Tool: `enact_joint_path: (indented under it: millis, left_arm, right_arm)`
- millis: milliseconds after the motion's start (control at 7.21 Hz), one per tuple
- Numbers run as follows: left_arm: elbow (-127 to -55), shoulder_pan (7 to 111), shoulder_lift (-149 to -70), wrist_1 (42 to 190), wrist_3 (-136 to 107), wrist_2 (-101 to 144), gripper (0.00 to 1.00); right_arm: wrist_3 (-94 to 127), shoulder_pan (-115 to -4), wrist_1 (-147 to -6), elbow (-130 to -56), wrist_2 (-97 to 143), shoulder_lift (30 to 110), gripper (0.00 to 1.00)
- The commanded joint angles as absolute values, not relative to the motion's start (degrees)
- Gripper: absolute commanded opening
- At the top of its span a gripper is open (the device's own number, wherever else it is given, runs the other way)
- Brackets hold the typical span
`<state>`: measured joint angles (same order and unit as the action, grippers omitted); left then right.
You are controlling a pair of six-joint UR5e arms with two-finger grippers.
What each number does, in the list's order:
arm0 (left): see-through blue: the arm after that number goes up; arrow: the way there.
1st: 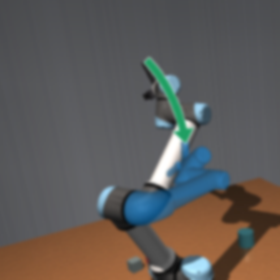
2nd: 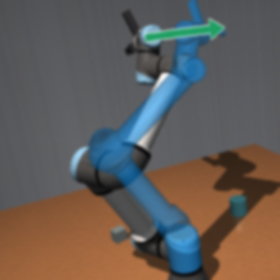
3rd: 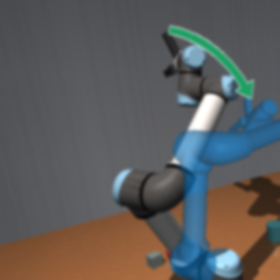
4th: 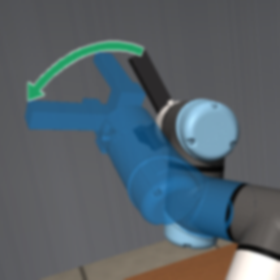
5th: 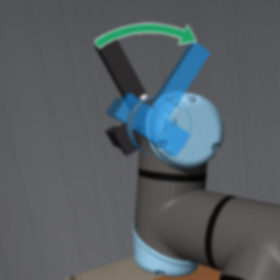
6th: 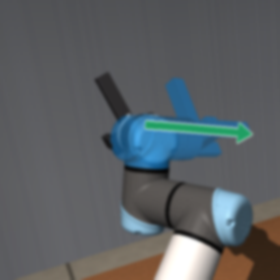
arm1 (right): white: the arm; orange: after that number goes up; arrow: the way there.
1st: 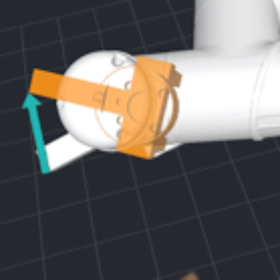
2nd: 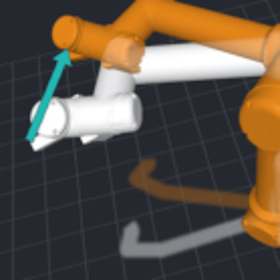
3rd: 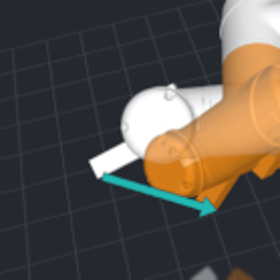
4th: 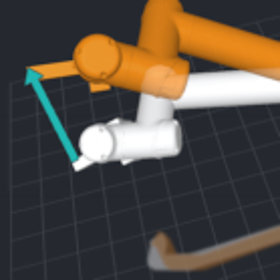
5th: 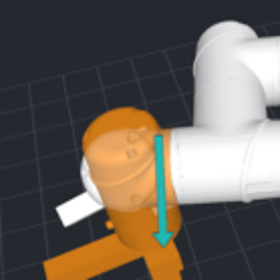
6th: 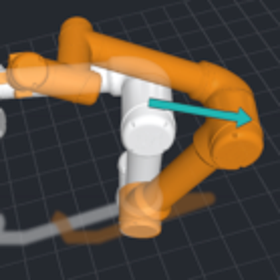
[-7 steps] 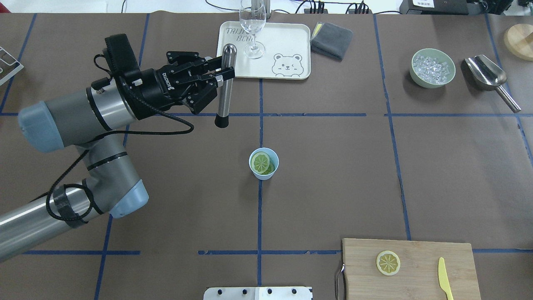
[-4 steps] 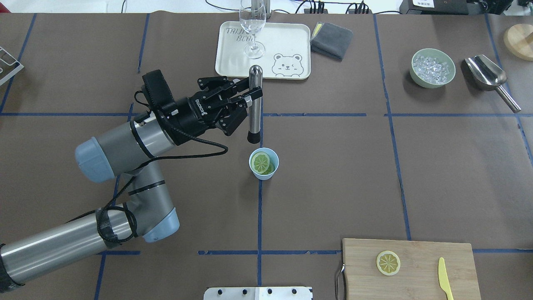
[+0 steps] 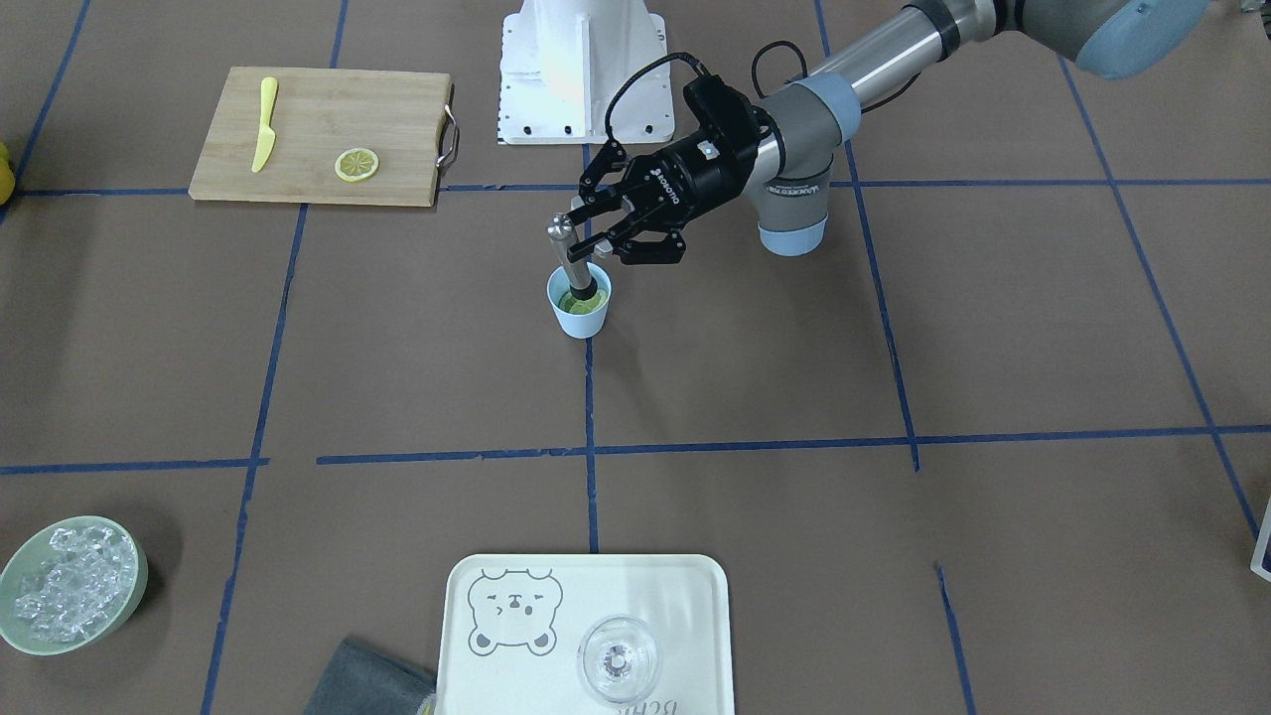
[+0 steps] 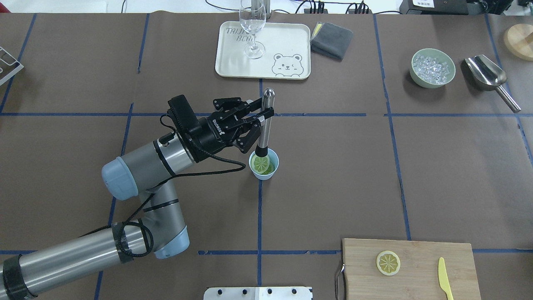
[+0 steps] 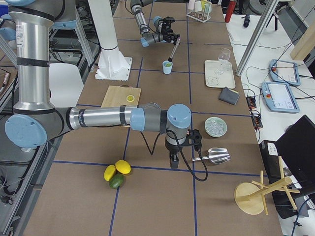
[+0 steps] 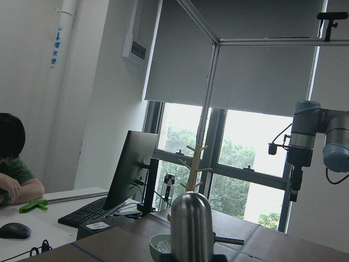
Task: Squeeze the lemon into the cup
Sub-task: 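Press the muddler down into the cup onto the lemon slice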
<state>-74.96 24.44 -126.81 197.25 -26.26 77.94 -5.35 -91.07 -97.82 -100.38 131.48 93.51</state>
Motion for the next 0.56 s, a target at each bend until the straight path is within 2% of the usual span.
enact_joint_path:
  millis: [0, 416]
  left_arm:
    - [-73.57, 22.42, -126.91, 197.23, -26.02, 75.69, 0.00]
    - [-71.11, 20.05, -126.65, 197.23, -25.93, 72.53, 0.00]
  right_arm:
    - [-5.45, -91.49, -97.82, -100.37, 131.48, 93.78, 1.00]
    - [-5.54, -91.76, -97.82, -100.28, 131.31, 93.95, 1.00]
